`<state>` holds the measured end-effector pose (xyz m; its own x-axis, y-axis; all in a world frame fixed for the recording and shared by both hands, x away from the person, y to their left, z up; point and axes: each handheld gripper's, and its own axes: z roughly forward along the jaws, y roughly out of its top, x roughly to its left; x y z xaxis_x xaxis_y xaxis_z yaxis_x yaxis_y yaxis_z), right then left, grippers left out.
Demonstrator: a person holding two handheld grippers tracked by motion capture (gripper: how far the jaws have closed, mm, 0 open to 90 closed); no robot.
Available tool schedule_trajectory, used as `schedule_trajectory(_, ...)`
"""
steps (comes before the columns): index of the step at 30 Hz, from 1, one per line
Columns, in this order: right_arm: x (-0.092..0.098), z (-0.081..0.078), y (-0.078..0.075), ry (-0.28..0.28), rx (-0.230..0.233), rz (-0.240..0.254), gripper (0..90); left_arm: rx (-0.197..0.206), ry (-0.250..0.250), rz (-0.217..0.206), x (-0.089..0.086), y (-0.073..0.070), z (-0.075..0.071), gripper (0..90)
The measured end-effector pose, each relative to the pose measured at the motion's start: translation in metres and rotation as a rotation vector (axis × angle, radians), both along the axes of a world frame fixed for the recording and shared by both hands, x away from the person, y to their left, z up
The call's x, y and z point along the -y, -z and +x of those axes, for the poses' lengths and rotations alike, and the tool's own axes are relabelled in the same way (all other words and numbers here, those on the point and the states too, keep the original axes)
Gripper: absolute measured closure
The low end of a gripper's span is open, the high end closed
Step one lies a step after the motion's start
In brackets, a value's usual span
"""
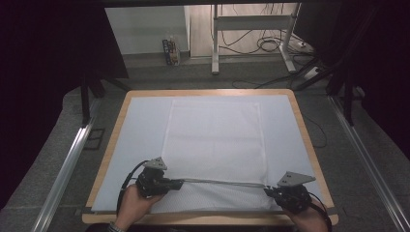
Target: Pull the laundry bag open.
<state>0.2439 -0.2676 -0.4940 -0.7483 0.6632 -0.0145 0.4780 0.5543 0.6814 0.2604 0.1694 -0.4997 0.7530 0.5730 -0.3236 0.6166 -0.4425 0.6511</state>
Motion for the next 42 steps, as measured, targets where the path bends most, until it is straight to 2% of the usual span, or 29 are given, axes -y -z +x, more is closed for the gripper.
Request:
schedule_trajectory(12,0.001,0.001,0.001,0.014,-0.017,-0.001,85.6,-0.009,-0.039,-0.011,-0.023,0.001,-0.008,87.0)
schedule_trajectory(14,0.000,0.001,0.001,0.012,-0.013,-0.011,85.7,-0.003,-0.045,0.011,-0.023,0.001,-0.009,87.0)
schedule_trajectory(20,0.001,0.002,0.001,0.021,-0.015,-0.008,85.7,-0.008,-0.079,0.001,-0.032,0.002,-0.010,87.0)
schedule_trajectory(23,0.001,0.002,0.001,0.022,-0.014,-0.007,85.7,-0.010,-0.077,0.001,-0.033,0.003,-0.011,87.0)
schedule_trajectory(28,0.001,0.001,0.001,0.024,-0.010,-0.014,85.7,-0.006,-0.079,0.027,-0.035,0.003,-0.011,86.9)
schedule_trajectory(34,0.002,0.002,0.001,0.033,-0.013,-0.010,85.8,-0.014,-0.109,-0.004,-0.047,0.004,-0.012,86.9)
schedule_trajectory(42,0.001,0.001,0.001,0.037,-0.008,-0.023,85.9,-0.009,-0.145,0.012,-0.059,0.005,-0.013,87.0)
